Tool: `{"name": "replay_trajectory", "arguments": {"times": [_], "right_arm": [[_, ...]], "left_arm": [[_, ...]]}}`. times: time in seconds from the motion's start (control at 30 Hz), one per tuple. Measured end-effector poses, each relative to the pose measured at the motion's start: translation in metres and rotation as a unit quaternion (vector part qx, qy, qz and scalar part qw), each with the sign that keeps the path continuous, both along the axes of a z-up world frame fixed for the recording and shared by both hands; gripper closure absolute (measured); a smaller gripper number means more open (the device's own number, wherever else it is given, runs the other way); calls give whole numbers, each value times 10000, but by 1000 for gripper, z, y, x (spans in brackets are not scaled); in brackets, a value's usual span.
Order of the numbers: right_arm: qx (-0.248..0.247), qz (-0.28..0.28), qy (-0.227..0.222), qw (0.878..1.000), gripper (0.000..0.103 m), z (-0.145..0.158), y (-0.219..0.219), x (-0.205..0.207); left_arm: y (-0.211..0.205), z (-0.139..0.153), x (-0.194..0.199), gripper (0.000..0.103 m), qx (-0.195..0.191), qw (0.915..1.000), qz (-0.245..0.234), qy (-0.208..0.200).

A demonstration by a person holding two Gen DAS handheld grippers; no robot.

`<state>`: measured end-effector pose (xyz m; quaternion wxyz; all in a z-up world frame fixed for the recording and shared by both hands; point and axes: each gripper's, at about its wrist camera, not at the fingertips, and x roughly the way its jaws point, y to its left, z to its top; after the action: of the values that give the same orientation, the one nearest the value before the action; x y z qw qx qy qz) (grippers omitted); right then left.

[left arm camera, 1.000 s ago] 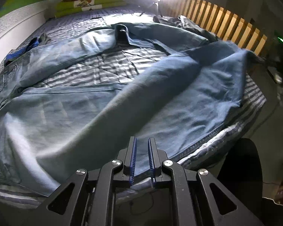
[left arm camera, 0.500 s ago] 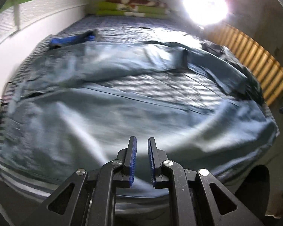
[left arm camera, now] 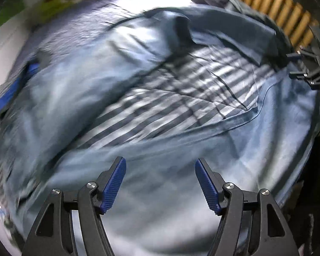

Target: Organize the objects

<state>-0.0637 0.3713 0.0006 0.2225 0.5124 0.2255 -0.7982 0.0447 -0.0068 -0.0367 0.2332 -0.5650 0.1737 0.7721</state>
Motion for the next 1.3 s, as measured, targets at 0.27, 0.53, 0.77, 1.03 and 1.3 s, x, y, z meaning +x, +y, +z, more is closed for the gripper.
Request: {"name": "replay_trajectory", "arguments": {"times": [0.27,0.53,0.77,1.03,1.3], "right_arm": [[-220,332,-587,9975,36,-30,17,-25],[-467,373,-850,9946,34,-43,23,-26],[56,298,-419,9987,74,-28,15,-12],[456,190,425,9979,102,11,5,5],[698,-577,982,9910,96,23,0,-70]], "left_arm": [[42,-50,-35,20,-166,9971,-644,-381],[40,-44,-22,41,179,9959,-779,-419],[38,-31,-1,100,31,9983,-570,-87],[18,16,16,102,191,9971,-183,710],[36,4,-59,96,-68,9972,334,668]]}}
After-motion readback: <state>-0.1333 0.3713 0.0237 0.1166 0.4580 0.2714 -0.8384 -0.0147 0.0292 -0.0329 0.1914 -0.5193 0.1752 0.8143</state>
